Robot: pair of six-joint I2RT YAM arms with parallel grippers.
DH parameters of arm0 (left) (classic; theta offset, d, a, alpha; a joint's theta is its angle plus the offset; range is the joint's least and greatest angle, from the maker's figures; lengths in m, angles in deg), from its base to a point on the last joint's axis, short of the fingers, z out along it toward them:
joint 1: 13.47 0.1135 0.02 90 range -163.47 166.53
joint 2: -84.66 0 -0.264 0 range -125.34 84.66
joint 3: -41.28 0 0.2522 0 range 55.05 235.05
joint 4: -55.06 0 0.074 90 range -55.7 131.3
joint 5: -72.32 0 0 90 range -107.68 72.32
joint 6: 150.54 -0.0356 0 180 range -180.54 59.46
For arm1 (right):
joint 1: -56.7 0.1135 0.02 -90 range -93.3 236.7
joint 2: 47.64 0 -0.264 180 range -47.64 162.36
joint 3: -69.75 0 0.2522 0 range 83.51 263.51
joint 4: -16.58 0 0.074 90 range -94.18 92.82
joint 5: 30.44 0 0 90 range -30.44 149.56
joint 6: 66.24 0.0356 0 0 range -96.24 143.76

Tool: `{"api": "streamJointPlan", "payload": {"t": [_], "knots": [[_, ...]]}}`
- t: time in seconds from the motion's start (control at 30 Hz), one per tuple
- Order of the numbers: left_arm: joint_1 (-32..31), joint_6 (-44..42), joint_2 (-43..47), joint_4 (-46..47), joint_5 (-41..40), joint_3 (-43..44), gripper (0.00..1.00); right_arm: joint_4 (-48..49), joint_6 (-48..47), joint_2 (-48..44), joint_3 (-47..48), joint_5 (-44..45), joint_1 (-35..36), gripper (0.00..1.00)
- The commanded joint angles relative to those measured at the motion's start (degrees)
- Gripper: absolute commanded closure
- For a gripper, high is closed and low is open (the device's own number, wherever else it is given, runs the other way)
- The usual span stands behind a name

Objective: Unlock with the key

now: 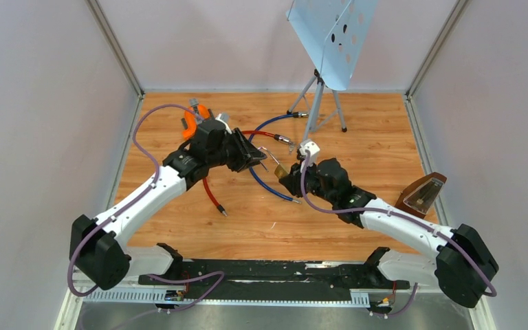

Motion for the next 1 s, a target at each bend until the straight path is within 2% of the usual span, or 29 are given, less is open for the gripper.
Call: {"api": "streamJointPlan", "payload": {"t": [0.0,0.03,0.2,0.37,0.43,0.6,0.67,0.8,0.9,0.97], "knots": [[0.54,-0.88,-3.23,-8.10,6.20,4.89,0.53,-3.17,-10.60,0.99,4.99,17.84,4.91,1.00],[0.59,-1.11,-3.45,-8.26,6.99,5.17,0.50,-3.71,-10.91,1.75,5.25,19.84,5.65,1.00],[0.61,0.17,-1.24,-4.32,11.27,3.82,0.47,-5.91,-14.57,6.55,7.45,27.86,9.49,1.00],[2.06,-1.09,2.28,-5.90,8.82,2.66,0.46,-8.48,-14.83,8.55,8.91,31.57,11.16,1.00],[3.31,-2.54,3.76,-8.26,6.46,2.35,0.42,-9.45,-14.40,8.72,8.97,33.57,11.12,1.00],[7.78,-8.58,8.00,-16.46,-1.19,2.73,0.21,-16.10,-11.88,11.33,10.40,34.73,10.00,1.00],[8.90,-11.95,9.64,-20.68,-5.95,3.67,0.15,-18.60,-10.64,12.29,11.11,34.19,9.64,1.00],[9.47,-19.06,12.28,-28.95,-20.61,6.73,0.06,-23.01,-8.77,12.82,13.60,32.01,9.55,1.00],[9.48,-20.61,14.16,-26.89,-21.54,4.33,0.02,-22.58,-6.93,10.17,14.36,22.83,9.48,1.00],[9.48,-19.39,15.80,-18.94,-15.76,-0.54,0.02,-20.94,-4.55,7.70,14.43,16.12,9.49,1.00]]}}
